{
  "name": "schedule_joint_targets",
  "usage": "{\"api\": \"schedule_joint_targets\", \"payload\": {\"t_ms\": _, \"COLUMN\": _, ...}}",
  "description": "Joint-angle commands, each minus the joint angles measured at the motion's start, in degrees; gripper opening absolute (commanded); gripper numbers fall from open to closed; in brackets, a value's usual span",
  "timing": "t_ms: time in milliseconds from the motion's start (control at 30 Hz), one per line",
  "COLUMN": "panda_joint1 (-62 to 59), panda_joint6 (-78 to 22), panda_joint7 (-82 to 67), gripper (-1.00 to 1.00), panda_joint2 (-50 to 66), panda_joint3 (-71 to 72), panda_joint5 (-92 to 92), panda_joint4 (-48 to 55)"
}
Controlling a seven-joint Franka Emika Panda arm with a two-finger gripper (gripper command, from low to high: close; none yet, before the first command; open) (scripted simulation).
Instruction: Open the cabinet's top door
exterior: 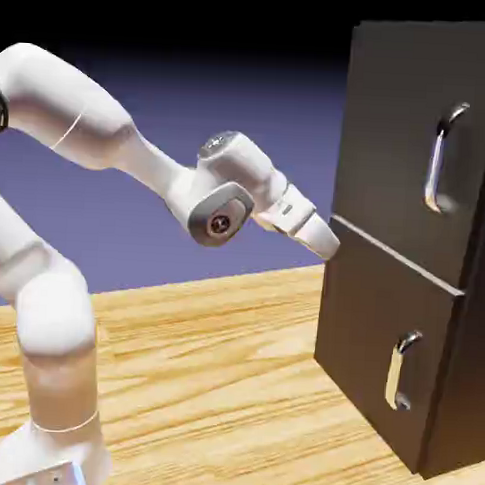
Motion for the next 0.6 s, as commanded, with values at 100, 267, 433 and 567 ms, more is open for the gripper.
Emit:
{"api": "schedule_joint_targets", "payload": {"t_ms": 100, "panda_joint1": 3.0, "panda_joint6": 0.4, "panda_joint7": 7.5, "gripper": 0.00, "panda_joint2": -1.1, "panda_joint3": -3.7, "panda_joint5": -10.0, "panda_joint4": 2.4}}
{"api": "schedule_joint_targets", "payload": {"t_ms": 267, "panda_joint1": 6.8, "panda_joint6": 0.8, "panda_joint7": 17.0, "gripper": 0.00, "panda_joint2": -2.5, "panda_joint3": -8.2, "panda_joint5": -22.4, "panda_joint4": 5.4}}
{"api": "schedule_joint_targets", "payload": {"t_ms": 433, "panda_joint1": 10.6, "panda_joint6": 1.3, "panda_joint7": 26.4, "gripper": 0.00, "panda_joint2": -3.9, "panda_joint3": -12.8, "panda_joint5": -34.9, "panda_joint4": 8.4}}
{"api": "schedule_joint_targets", "payload": {"t_ms": 567, "panda_joint1": 13.7, "panda_joint6": 1.6, "panda_joint7": 33.9, "gripper": 0.00, "panda_joint2": -5.0, "panda_joint3": -16.5, "panda_joint5": -44.9, "panda_joint4": 10.8}}
